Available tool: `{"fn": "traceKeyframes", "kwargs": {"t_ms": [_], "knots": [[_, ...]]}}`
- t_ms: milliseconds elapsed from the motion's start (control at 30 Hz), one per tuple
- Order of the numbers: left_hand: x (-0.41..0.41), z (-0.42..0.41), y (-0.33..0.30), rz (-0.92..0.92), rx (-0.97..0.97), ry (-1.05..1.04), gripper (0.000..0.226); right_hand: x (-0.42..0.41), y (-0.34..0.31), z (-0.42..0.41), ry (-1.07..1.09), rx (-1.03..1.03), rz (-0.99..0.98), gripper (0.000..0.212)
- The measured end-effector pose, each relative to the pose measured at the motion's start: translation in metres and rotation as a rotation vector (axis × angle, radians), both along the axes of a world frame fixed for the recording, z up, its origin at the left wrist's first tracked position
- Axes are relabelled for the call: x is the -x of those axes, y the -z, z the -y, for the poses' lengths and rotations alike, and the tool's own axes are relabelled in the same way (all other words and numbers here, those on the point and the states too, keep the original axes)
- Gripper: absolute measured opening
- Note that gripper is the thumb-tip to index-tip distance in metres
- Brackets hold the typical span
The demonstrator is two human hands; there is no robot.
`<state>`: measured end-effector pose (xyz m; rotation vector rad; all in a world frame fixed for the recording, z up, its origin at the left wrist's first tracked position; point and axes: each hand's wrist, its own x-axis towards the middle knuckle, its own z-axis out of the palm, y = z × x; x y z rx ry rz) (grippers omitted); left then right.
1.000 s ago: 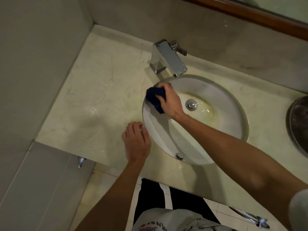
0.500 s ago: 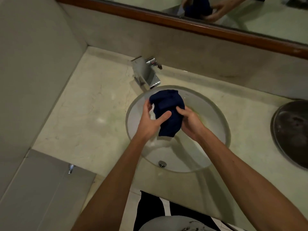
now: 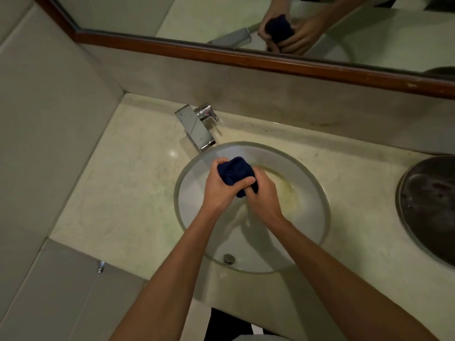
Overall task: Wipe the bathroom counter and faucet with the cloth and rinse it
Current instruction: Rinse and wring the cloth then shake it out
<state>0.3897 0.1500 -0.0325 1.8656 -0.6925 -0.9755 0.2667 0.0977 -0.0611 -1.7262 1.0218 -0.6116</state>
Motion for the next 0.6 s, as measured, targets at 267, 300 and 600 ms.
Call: {"fn": "traceKeyframes", "kwargs": {"t_ms": [267,300,600], "knots": [[-0.037,0.006,0.018,0.088,-0.079,-0.065,0.033,-0.051,-0.031,0.081,0.037,-0.234,-0.037,0.027],[-0.042,0.009,0.022,0.121,-0.083,-0.082,0.037,-0.064,-0.035,0.089,0.107,-0.153,-0.029,0.027],[-0.077,0.028,0.036,0.040,-0.064,-0.131,0.043,-0.141,-0.027,0.121,0.084,0.200,-0.182,0.027]]}}
